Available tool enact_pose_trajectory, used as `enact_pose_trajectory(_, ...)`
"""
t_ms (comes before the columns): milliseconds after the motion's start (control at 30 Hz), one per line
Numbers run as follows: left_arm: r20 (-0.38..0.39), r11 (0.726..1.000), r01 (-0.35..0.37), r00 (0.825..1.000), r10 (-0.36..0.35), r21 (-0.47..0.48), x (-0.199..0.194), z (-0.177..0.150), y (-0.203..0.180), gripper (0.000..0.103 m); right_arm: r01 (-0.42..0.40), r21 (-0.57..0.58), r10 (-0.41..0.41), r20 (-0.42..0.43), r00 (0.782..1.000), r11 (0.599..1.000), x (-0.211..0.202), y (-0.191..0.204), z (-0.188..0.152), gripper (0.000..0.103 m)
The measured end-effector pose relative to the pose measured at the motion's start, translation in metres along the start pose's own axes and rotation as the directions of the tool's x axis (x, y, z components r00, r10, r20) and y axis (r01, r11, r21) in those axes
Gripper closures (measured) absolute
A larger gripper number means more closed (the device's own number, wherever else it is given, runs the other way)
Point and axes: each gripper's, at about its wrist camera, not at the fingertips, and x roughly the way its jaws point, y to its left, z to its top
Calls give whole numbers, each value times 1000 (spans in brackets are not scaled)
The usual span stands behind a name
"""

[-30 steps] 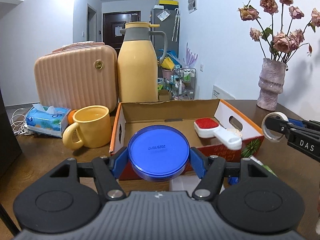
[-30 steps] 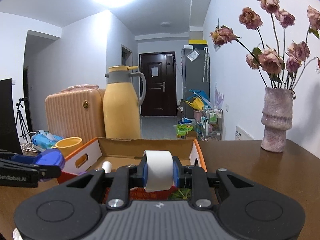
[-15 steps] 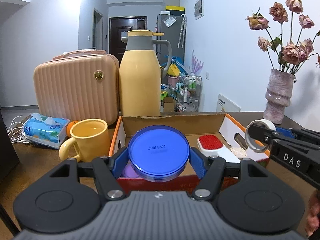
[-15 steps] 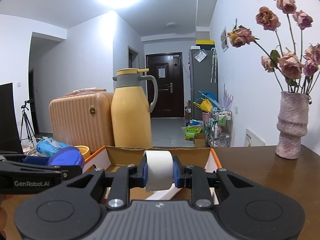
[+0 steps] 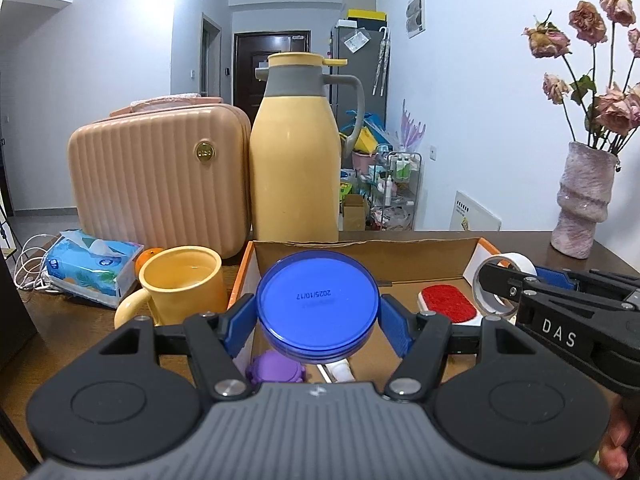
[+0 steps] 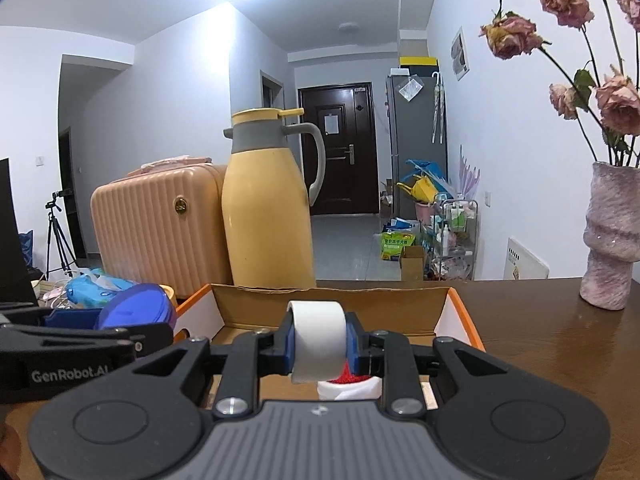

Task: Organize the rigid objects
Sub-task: 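Carry the tape roll and blue lid over the box with both tools, then open both tools to drop the tape roll and blue lid into the box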

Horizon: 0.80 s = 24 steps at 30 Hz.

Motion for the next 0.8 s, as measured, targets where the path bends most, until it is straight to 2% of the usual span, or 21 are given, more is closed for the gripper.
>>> enact_pose_trajectory(433,-42,1000,-25,999,24,-1,43,5,4,36,-10,-28,8,-75,997,1000,41,1,4,80)
enact_pose_trajectory(733,-56,1000,-26,998,26,11,54,3,5,35,-10,-45,6,-106,994,999,51,2,3,80)
enact_pose_trajectory(767,-56,1000,-27,998,28,13,53,2,5,33,-9,-43,4,-108,994,999,51,1,3,80)
enact_pose_trajectory(800,-56,1000,-27,998,27,14,54,2,6,24,1,-40,-5,-109,994,999,50,0,3,79)
